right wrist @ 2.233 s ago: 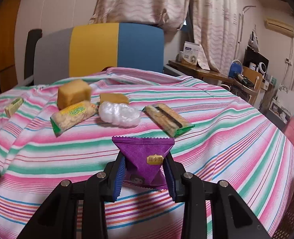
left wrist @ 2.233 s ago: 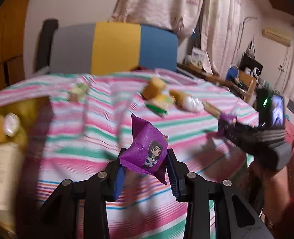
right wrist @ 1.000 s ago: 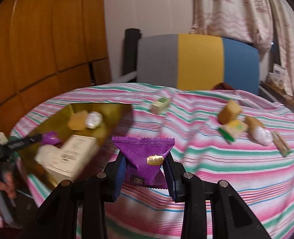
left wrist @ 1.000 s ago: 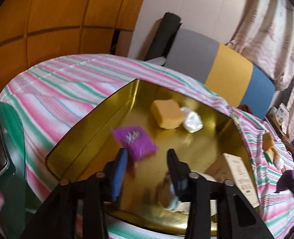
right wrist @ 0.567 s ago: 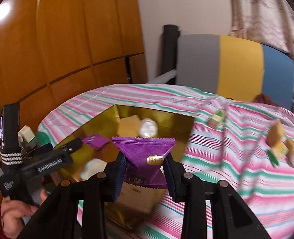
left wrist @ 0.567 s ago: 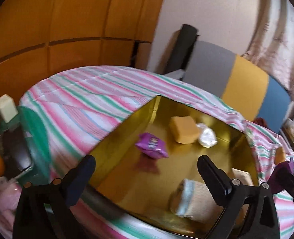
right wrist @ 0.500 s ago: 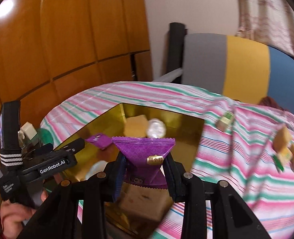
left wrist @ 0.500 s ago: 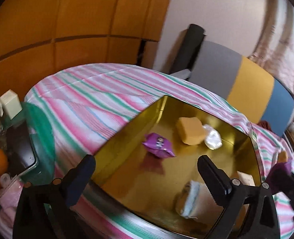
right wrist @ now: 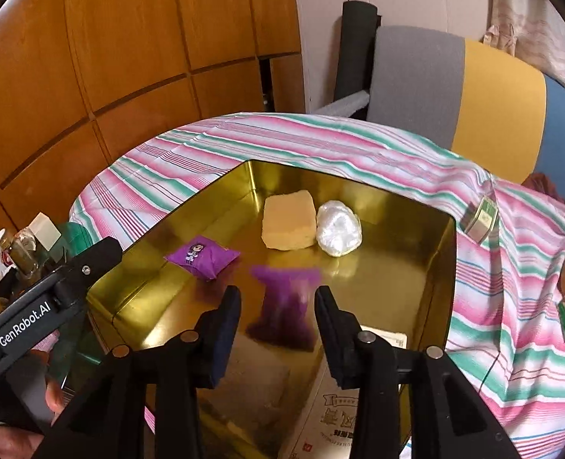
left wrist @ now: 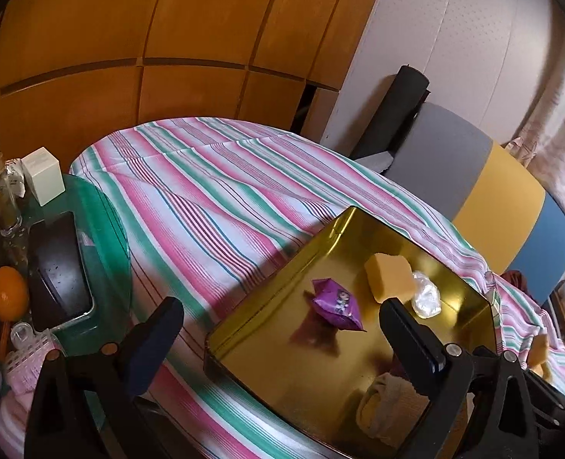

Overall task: Organize objects
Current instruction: 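Lower the right tool's purple packet into the gold tin and open the right tool, then move the right tool back to the table and grasp the barcoded cracker bar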

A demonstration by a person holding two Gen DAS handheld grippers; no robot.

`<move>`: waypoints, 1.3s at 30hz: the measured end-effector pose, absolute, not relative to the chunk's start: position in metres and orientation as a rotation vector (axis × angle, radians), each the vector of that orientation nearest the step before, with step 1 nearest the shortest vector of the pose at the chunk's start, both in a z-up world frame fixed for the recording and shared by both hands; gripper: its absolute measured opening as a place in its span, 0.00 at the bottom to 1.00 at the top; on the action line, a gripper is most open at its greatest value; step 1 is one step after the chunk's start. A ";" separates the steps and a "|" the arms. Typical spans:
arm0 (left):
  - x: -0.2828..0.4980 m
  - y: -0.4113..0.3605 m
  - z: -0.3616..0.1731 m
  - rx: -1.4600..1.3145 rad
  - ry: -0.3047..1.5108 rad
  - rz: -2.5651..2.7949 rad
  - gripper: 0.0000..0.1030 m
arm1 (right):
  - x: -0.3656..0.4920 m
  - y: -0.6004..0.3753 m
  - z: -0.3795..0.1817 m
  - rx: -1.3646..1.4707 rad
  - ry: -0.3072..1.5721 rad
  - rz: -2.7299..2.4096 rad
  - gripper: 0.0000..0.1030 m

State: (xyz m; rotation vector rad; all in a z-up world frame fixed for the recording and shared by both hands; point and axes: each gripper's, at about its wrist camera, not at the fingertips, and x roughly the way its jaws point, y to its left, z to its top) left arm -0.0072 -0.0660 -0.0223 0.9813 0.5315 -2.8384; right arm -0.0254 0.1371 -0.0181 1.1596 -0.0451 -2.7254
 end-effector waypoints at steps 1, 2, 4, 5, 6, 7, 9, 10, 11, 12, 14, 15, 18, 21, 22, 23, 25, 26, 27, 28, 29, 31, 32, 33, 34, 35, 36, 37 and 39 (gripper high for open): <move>-0.007 -0.065 -0.023 0.983 0.530 -2.838 1.00 | -0.025 0.138 -0.018 1.165 -0.052 -2.727 0.43; -0.008 -0.064 -0.023 0.987 0.527 -2.839 1.00 | -0.024 0.141 -0.019 1.169 -0.060 -2.732 0.43; -0.008 -0.063 -0.023 0.992 0.521 -2.844 1.00 | -0.020 0.144 -0.016 1.153 -0.076 -2.747 0.43; -0.008 -0.062 -0.023 0.991 0.520 -2.848 1.00 | -0.017 0.147 -0.015 1.141 -0.090 -2.756 0.43; -0.007 -0.060 -0.023 0.992 0.515 -2.852 1.00 | -0.013 0.151 -0.012 1.119 -0.118 -2.765 0.43; -0.006 -0.059 -0.022 0.991 0.512 -2.856 1.00 | -0.010 0.154 -0.010 1.102 -0.141 -2.770 0.43; -0.004 -0.056 -0.021 0.988 0.506 -2.871 1.00 | -0.002 0.163 -0.004 1.070 -0.184 -2.790 0.43; -0.004 -0.054 -0.021 0.990 0.503 -2.879 1.00 | 0.001 0.167 -0.002 1.059 -0.197 -2.800 0.44; -0.003 -0.053 -0.020 0.993 0.501 -2.886 1.00 | 0.005 0.172 0.001 1.046 -0.207 -2.813 0.44; -0.002 -0.050 -0.020 0.997 0.499 -2.897 1.00 | 0.008 0.176 0.002 1.040 -0.212 -2.824 0.44; -0.001 -0.045 -0.019 1.008 0.492 -2.923 1.00 | 0.013 0.186 0.005 1.036 -0.222 -2.856 0.44; 0.001 -0.041 -0.018 1.020 0.488 -2.943 1.00 | 0.015 0.191 0.006 1.035 -0.229 -2.865 0.44; 0.005 -0.026 -0.015 1.045 0.471 -3.006 1.00 | 0.022 0.209 0.006 1.047 -0.261 -2.900 0.44; 0.013 -0.010 -0.010 1.036 0.412 -3.073 1.00 | 0.030 0.229 0.002 1.075 -0.291 -2.938 0.44; 0.016 -0.005 -0.008 1.031 0.388 -3.098 1.00 | 0.032 0.236 -0.001 1.092 -0.308 -2.948 0.44; 0.019 0.002 -0.005 1.026 0.362 -3.128 1.00 | 0.034 0.243 -0.004 1.106 -0.323 -2.954 0.44; 0.026 0.014 -0.001 1.015 0.308 -3.194 1.00 | 0.039 0.255 -0.010 1.130 -0.342 -2.968 0.44; 0.030 0.020 0.001 1.014 0.279 -3.223 1.00 | 0.042 0.262 -0.013 1.146 -0.348 -2.979 0.44; 0.034 0.028 0.002 1.014 0.250 -3.256 1.00 | 0.046 0.270 -0.018 1.166 -0.356 -2.992 0.44; 0.038 0.036 0.003 1.016 0.226 -3.294 1.00 | 0.048 0.276 -0.021 1.182 -0.363 -2.999 0.44; 0.042 0.043 0.004 1.024 0.209 -3.325 1.00 | 0.053 0.283 -0.024 1.197 -0.373 -3.006 0.44; 0.050 0.058 0.004 1.052 0.165 -3.381 1.00 | 0.062 0.298 -0.031 1.229 -0.385 -3.024 0.44; 0.053 0.063 0.004 1.067 0.150 -3.399 1.00 | 0.067 0.306 -0.035 1.249 -0.388 -3.036 0.44; 0.057 0.072 0.003 1.094 0.129 -3.427 1.00 | 0.073 0.318 -0.040 1.276 -0.396 -3.050 0.44; 0.061 0.078 0.003 1.116 0.112 -3.452 1.00 | 0.077 0.324 -0.042 1.290 -0.403 -3.057 0.44; 0.065 0.085 0.002 1.138 0.093 -3.480 1.00 | 0.083 0.336 -0.048 1.316 -0.420 -3.072 0.44; 0.070 0.095 0.002 1.166 0.059 -3.509 1.00 | 0.089 0.347 -0.051 1.334 -0.438 -3.084 0.44; 0.074 0.100 0.002 1.178 0.036 -3.523 1.00 | 0.092 0.354 -0.053 1.347 -0.455 -3.093 0.44; 0.083 0.116 0.001 1.208 -0.036 -3.557 1.00 | 0.106 0.381 -0.060 1.385 -0.535 -3.120 0.44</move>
